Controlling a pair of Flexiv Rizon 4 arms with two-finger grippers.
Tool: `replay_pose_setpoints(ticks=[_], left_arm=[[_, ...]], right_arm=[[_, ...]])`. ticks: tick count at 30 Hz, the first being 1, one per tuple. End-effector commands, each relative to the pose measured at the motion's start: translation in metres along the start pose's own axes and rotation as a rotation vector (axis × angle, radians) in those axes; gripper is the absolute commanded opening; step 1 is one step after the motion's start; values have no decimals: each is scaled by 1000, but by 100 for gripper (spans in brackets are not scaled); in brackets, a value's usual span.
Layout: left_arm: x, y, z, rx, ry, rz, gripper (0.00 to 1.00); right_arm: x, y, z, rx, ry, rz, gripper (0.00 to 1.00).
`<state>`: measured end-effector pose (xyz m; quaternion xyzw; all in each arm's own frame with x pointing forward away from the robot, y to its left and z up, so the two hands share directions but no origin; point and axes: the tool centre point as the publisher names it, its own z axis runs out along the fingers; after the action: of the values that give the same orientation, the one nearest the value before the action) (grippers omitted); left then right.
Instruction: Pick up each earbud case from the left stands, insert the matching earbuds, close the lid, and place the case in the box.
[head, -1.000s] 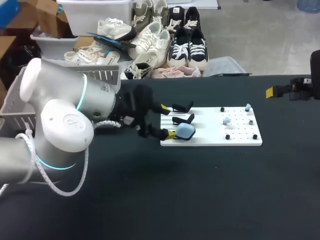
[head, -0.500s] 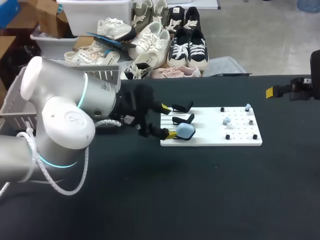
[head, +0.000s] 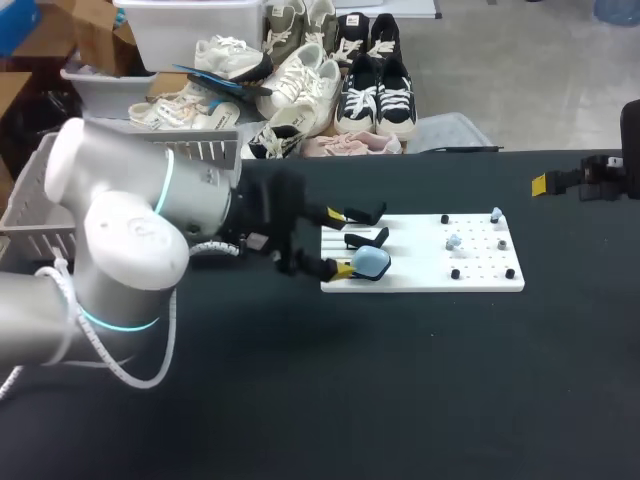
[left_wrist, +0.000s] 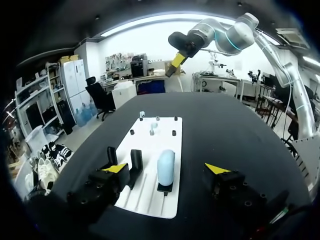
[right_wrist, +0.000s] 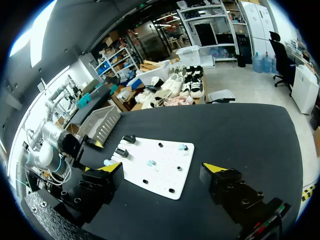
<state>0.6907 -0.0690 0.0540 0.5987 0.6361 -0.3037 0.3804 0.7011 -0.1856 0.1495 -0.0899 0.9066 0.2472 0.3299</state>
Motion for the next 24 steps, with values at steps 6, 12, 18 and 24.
replay_pose_setpoints(ticks=[6, 12, 18, 24], left_arm=[[14, 15, 14, 30, -31, -7, 100], [17, 16, 19, 54, -40, -28, 100], [17, 14, 24, 81, -57, -36, 100], [20, 14, 30, 99, -66, -29, 100]], right_arm=[[0, -1, 0, -1, 1, -1, 100], [0, -1, 0, -1, 1, -1, 100], [0, -1, 0, -1, 1, -1, 100], [0, -1, 0, -1, 1, -1, 100]])
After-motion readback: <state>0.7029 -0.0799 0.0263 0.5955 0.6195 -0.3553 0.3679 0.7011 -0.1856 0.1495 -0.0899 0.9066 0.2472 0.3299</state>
